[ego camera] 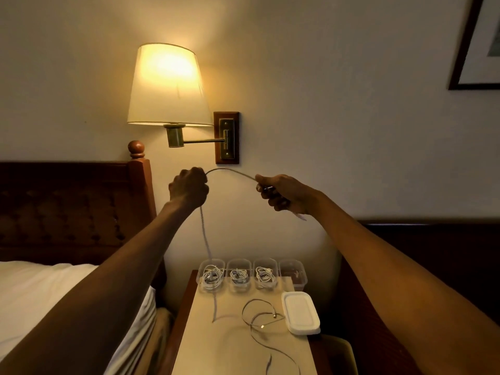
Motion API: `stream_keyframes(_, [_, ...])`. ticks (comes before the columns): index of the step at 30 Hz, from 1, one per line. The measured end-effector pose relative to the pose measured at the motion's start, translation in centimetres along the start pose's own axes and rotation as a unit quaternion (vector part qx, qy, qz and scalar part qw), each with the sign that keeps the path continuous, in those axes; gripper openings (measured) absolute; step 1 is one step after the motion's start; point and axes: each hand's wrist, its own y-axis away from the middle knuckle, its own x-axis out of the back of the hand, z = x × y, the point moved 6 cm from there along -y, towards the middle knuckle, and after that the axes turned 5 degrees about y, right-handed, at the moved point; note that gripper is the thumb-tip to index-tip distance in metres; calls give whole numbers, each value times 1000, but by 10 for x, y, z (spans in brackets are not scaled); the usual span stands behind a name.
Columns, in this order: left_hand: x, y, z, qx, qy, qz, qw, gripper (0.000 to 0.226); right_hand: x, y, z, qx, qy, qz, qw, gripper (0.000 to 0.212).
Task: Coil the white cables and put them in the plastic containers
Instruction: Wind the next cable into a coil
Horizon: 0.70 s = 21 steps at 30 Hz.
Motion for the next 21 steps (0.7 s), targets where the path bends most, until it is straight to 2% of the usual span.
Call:
stream_keyframes(1, [-3, 2, -3, 19, -28, -13, 999, 23, -1, 1, -1, -1, -14, -14, 1000, 34])
stream_keyframes(3, [-16, 6, 2, -4, -27, -50, 998, 41, -2, 1, -5, 2, -48, -27, 999, 33])
stream_keyframes(5, [-27, 13, 24, -85, 59, -79, 992, 60, -4, 1, -12, 11, -61, -20, 998, 33])
stream_keyframes(6, [-28, 17, 37, -123, 114, -88, 982, 61, -5, 0, -15, 17, -64, -12, 998, 33])
stream_keyframes(7, [-27, 21, 50, -157, 164, -95, 969, 54, -5, 1, -18, 23, -71, -2, 997, 32])
stream_keyframes(9, [-27, 25, 65, -196, 221, -123, 947, 26, -3, 1, -24, 36, -94, 23, 995, 32])
stream_keyframes(11, [-30, 27, 67, -139, 314, -194, 919, 15, 1, 3, -27, 45, -105, 42, 993, 32])
stream_keyframes(14, [-34, 33, 67, -16, 497, -290, 818, 15, 11, 5, -28, 58, -146, 61, 986, 33])
stream_keyframes(18, [-25, 37, 68, 47, 633, -294, 715, 16, 20, 7, -25, 64, -207, 65, 974, 35])
stream_keyframes(19, [-23, 36, 68, 49, 648, -285, 704, 16, 21, 8, -24, 64, -218, 63, 972, 35])
stream_keyframes(20, [-21, 33, 66, 49, 649, -274, 708, 17, 21, 8, -23, 64, -233, 63, 968, 35])
stream_keyframes(21, [-19, 29, 61, 47, 633, -253, 730, 18, 22, 9, -23, 64, -250, 62, 964, 35])
